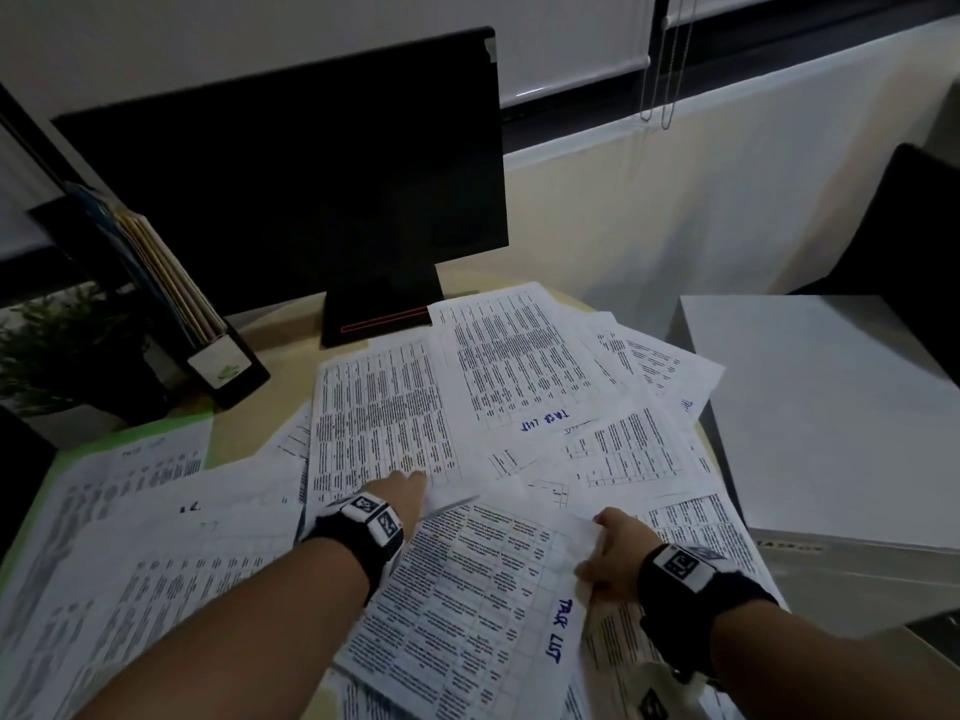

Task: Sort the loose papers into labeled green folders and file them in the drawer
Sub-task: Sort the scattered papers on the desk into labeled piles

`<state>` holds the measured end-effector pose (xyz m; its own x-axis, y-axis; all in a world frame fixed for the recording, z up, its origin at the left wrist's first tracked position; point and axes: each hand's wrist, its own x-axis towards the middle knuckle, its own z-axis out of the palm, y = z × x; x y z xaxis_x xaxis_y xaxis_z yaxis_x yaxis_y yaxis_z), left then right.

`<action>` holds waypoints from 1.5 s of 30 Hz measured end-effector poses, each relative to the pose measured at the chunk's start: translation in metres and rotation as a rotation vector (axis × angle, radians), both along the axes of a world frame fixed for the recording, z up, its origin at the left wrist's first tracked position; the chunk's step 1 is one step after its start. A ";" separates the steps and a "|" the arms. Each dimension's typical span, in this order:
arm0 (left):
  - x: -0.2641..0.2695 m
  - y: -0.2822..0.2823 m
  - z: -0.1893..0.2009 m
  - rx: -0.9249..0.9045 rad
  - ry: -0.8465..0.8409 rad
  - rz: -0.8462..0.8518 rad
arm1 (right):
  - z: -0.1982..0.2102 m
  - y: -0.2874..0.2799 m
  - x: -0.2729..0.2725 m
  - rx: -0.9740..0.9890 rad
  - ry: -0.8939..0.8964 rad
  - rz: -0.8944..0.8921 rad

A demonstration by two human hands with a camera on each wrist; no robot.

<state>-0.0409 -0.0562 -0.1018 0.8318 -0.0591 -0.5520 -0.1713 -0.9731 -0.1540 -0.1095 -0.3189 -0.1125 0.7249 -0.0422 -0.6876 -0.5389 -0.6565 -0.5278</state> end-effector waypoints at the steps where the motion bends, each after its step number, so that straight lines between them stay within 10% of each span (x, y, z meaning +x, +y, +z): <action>1: 0.006 0.003 -0.008 -0.007 0.019 0.029 | -0.001 0.000 0.000 -0.007 -0.003 0.002; 15: -0.005 -0.004 0.017 0.186 -0.011 -0.195 | -0.014 -0.007 0.000 0.027 -0.046 -0.016; 45: -0.028 -0.002 0.020 -0.108 -0.116 -0.117 | -0.011 -0.004 -0.002 0.020 -0.066 -0.015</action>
